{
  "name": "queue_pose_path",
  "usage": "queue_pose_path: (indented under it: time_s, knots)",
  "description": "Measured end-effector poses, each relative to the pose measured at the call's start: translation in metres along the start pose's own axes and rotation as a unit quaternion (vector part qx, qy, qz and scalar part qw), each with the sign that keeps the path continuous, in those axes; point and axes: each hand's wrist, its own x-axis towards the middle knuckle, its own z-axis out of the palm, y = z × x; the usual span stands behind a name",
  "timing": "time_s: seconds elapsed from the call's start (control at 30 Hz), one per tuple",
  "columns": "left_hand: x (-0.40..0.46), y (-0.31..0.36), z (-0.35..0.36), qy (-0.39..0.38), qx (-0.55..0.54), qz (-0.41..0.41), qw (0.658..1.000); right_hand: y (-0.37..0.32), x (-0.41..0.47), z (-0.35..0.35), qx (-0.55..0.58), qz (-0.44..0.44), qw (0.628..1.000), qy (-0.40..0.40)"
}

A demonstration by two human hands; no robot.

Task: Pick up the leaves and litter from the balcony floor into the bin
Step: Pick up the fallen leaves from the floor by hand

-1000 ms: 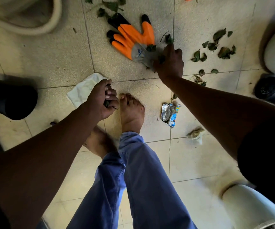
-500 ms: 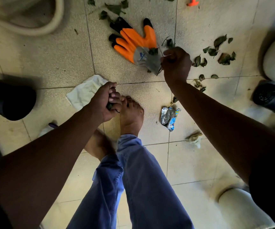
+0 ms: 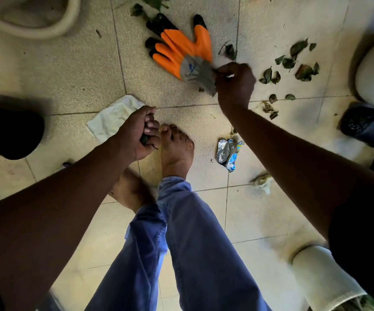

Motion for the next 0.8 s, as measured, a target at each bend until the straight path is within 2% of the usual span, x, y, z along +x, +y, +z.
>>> queue_pose_path:
  time_s: [0.13, 0.27, 0.43, 0.57, 0.67, 0.8]
  knots:
    - [0.002, -0.004, 0.002, -0.005, 0.009, -0.007, 1.000, 0.019, -0.032, 0.007, -0.062, -0.056, 0.985, -0.149]
    - [0.002, -0.005, -0.003, -0.011, 0.020, -0.011, 1.000, 0.025, -0.041, 0.015, -0.120, -0.106, 0.979, -0.130]
    - [-0.001, -0.001, -0.011, 0.002, 0.026, -0.016, 1.000, 0.017, -0.033, 0.030, -0.205, -0.182, 0.952, -0.134]
    - [-0.001, 0.002, -0.011, 0.007, 0.037, -0.017, 0.999, 0.010, -0.026, 0.032, -0.234, -0.217, 0.938, -0.136]
    - [-0.002, 0.002, -0.006, 0.003, 0.043, -0.015, 0.999, 0.008, -0.030, 0.033, -0.223, -0.166, 0.952, -0.129]
    - [-0.004, 0.001, 0.003, -0.002, 0.045, -0.006, 0.999, 0.008, -0.037, 0.032, -0.099, 0.001, 0.992, -0.078]
